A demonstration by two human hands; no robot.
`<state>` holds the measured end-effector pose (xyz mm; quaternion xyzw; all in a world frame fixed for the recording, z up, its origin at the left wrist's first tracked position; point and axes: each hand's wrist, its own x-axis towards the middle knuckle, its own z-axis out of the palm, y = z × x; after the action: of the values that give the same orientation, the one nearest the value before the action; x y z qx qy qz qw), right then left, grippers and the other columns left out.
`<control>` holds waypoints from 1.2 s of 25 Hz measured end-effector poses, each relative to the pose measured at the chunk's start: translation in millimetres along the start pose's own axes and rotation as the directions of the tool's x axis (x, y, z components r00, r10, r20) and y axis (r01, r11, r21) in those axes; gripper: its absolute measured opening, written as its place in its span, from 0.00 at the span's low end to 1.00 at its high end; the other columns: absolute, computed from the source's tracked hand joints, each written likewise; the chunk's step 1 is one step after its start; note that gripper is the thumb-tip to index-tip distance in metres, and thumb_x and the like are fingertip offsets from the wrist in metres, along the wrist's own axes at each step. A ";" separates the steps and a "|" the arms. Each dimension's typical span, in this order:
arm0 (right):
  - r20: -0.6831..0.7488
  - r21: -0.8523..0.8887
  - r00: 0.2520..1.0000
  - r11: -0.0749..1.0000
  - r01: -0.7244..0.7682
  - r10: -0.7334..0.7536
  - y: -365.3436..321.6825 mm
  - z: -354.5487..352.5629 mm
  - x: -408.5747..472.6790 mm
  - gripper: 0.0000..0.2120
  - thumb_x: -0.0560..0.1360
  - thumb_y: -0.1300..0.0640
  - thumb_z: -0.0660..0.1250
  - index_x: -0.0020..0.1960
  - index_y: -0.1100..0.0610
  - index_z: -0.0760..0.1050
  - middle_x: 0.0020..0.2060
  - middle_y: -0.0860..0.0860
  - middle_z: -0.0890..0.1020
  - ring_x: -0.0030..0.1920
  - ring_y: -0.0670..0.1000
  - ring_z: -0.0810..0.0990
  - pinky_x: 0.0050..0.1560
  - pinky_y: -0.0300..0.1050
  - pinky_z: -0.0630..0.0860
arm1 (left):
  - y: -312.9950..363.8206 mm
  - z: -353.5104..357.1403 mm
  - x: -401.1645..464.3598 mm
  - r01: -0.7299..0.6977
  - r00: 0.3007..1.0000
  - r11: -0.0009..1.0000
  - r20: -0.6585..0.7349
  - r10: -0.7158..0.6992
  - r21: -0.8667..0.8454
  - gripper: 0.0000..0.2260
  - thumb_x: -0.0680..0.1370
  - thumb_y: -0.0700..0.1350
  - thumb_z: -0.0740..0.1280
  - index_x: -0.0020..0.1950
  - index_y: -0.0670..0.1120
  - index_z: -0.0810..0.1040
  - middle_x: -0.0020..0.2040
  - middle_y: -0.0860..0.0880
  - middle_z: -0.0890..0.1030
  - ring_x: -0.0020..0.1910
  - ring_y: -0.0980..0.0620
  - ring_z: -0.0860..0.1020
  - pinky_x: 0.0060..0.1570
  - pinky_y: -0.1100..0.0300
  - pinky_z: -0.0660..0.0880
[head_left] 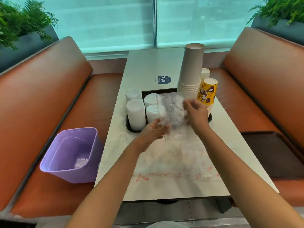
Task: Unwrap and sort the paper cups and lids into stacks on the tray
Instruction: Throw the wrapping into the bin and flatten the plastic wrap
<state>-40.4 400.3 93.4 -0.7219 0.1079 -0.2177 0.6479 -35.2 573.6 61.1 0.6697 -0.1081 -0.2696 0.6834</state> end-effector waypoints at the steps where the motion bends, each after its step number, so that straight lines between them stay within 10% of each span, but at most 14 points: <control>1: -0.033 -0.014 0.999 1.000 -0.001 0.001 2.6 1.2 0.3 0.11 0.78 0.60 0.64 0.37 0.51 0.75 0.31 0.47 0.77 0.28 0.41 0.74 0.34 0.42 0.74 | -2.7 7.6 0.5 0.002 1.000 1.000 -0.027 -0.002 0.011 0.16 0.73 0.47 0.71 0.59 0.45 0.74 0.47 0.51 0.82 0.42 0.56 0.81 0.51 0.59 0.75; 6: -0.219 -0.144 0.974 0.989 0.018 -0.050 8.6 1.7 -4.8 0.07 0.78 0.57 0.64 0.45 0.58 0.78 0.32 0.45 0.78 0.33 0.40 0.75 0.37 0.27 0.70 | -6.8 16.7 0.3 0.040 0.997 0.994 -0.059 -0.046 -0.101 0.07 0.80 0.35 0.60 0.55 0.38 0.76 0.40 0.50 0.83 0.35 0.56 0.82 0.43 0.65 0.79; 10: -0.155 -0.128 0.987 0.992 0.010 -0.030 12.4 2.9 -8.4 0.06 0.78 0.58 0.65 0.43 0.56 0.77 0.34 0.47 0.78 0.39 0.46 0.77 0.40 0.37 0.72 | 12.5 14.4 3.8 0.009 0.997 0.998 -0.070 -0.013 -0.065 0.07 0.79 0.43 0.63 0.56 0.48 0.76 0.49 0.50 0.80 0.45 0.54 0.80 0.49 0.57 0.77; 14: 0.128 -0.096 0.979 0.985 -0.146 0.158 2.1 -5.9 -3.8 0.06 0.78 0.55 0.64 0.43 0.53 0.76 0.38 0.50 0.79 0.33 0.46 0.75 0.33 0.40 0.73 | 24.2 10.4 9.7 -0.011 0.960 0.987 -0.279 -0.035 -0.161 0.11 0.79 0.36 0.63 0.61 0.42 0.76 0.42 0.50 0.81 0.32 0.57 0.79 0.34 0.61 0.79; 17: 0.423 -0.037 0.838 0.931 -0.364 0.344 -1.9 -18.9 -2.0 0.08 0.77 0.63 0.64 0.53 0.53 0.75 0.43 0.51 0.78 0.37 0.49 0.77 0.33 0.42 0.76 | 22.4 4.5 10.0 -0.018 0.949 0.985 -0.312 -0.037 -0.172 0.11 0.80 0.37 0.62 0.62 0.40 0.76 0.42 0.51 0.81 0.34 0.55 0.76 0.29 0.64 0.76; 25: 0.426 0.073 0.831 0.902 -0.425 0.357 9.4 -19.3 -4.1 0.17 0.73 0.73 0.63 0.49 0.52 0.76 0.45 0.51 0.80 0.42 0.50 0.78 0.32 0.40 0.77 | 20.5 0.2 2.2 0.032 0.987 0.971 -0.145 -0.068 -0.236 0.14 0.77 0.31 0.60 0.51 0.48 0.77 0.43 0.51 0.82 0.36 0.55 0.78 0.31 0.64 0.76; 30: 0.305 0.080 0.951 0.994 -0.078 0.050 17.7 -19.7 -11.0 0.27 0.68 0.82 0.61 0.27 0.51 0.80 0.47 0.49 0.77 0.50 0.46 0.76 0.46 0.34 0.76 | 24.8 1.3 3.2 0.077 0.961 0.890 -0.204 -0.186 -0.450 0.08 0.80 0.39 0.59 0.47 0.45 0.78 0.46 0.45 0.81 0.37 0.50 0.80 0.32 0.61 0.78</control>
<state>-56.9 385.2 75.3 -0.7127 0.0206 -0.0881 0.6956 -27.6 569.8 84.6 0.5323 0.0851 -0.2494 0.8045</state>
